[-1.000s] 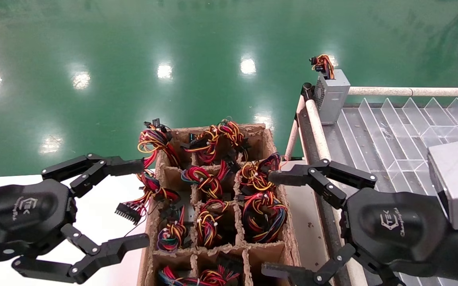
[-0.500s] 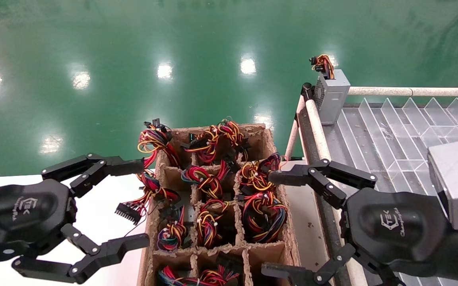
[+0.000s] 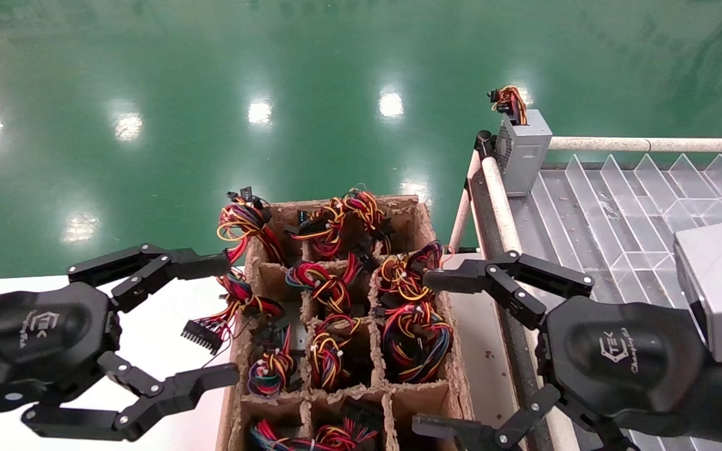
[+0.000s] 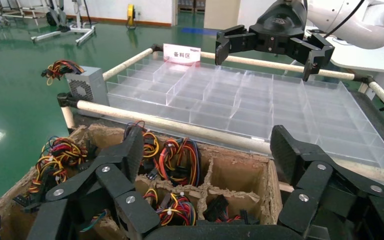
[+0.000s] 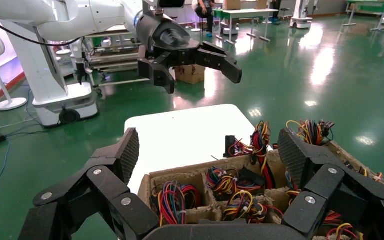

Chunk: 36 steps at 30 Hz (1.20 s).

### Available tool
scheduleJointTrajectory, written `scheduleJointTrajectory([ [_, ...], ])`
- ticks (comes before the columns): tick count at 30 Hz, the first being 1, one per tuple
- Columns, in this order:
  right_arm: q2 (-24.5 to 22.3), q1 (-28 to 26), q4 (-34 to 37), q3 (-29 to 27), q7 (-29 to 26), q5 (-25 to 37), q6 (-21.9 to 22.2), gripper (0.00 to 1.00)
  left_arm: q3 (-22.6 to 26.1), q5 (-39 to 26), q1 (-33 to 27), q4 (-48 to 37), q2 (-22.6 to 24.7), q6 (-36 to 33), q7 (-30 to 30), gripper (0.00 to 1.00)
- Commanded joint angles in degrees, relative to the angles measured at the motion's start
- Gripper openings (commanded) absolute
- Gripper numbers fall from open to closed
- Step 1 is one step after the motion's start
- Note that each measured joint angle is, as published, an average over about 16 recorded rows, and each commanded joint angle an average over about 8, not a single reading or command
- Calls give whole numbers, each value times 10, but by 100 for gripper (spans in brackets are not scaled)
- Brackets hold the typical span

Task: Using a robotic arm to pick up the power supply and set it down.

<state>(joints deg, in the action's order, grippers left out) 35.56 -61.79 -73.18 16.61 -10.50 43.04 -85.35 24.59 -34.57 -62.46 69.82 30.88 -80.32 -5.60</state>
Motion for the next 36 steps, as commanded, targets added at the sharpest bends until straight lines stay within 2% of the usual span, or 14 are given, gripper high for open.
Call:
scheduleJointTrajectory([
  [1,-2,1,-1,-2,0,-4,-1,100,0,0,0,0,0,0,0,0],
  [5,16,-7,8,17,4,32,7,100,0,0,0,0,0,0,0,0],
  [11,71,-43,44,63,10,109,15,100,0,0,0,0,0,0,0,0],
  [20,170,-94,149,113,34,176,20,99,0,0,0,0,0,0,0,0],
  [22,187,-102,172,121,40,187,23,85,0,0,0,0,0,0,0,0],
  [27,213,-119,204,138,46,215,31,23,0,0,0,0,0,0,0,0],
  [29,218,-123,208,143,45,223,33,4,0,0,0,0,0,0,0,0],
  [30,219,-124,208,145,43,226,33,0,0,0,0,0,0,0,0,0],
  [36,221,-123,206,150,34,231,32,0,0,0,0,0,0,0,0,0],
])
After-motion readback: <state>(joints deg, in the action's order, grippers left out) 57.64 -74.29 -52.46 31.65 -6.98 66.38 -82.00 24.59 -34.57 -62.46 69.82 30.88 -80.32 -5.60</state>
